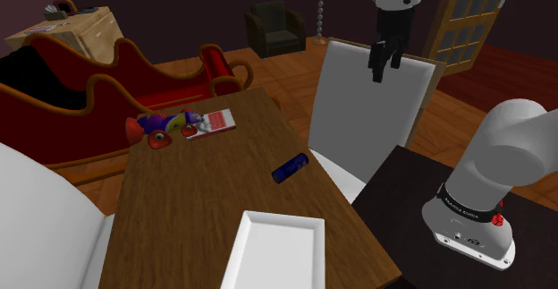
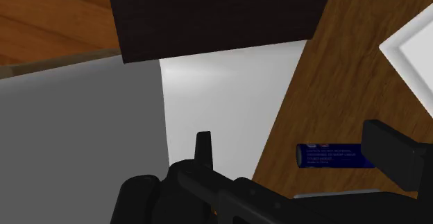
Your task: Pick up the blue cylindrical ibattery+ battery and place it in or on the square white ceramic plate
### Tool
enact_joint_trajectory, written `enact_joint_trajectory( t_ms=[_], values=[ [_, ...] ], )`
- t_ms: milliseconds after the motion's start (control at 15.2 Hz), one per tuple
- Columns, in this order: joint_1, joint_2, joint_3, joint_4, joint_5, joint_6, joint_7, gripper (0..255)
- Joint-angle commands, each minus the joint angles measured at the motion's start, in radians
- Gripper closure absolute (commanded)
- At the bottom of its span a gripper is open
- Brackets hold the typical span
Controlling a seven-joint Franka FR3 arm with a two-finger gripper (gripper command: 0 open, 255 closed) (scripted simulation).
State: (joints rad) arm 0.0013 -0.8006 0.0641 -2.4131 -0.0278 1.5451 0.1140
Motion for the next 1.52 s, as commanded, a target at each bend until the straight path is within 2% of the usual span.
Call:
enact_joint_trajectory(
  t_ms=[0,726,1452],
  values=[
    [0.0,0.0,0.0,0.0,0.0,0.0,0.0,0],
    [0.123,0.241,-0.047,-0.152,-0.074,0.466,-0.341,0],
    [0.225,0.603,-0.054,-0.159,-0.132,0.913,-0.647,0]
  ],
)
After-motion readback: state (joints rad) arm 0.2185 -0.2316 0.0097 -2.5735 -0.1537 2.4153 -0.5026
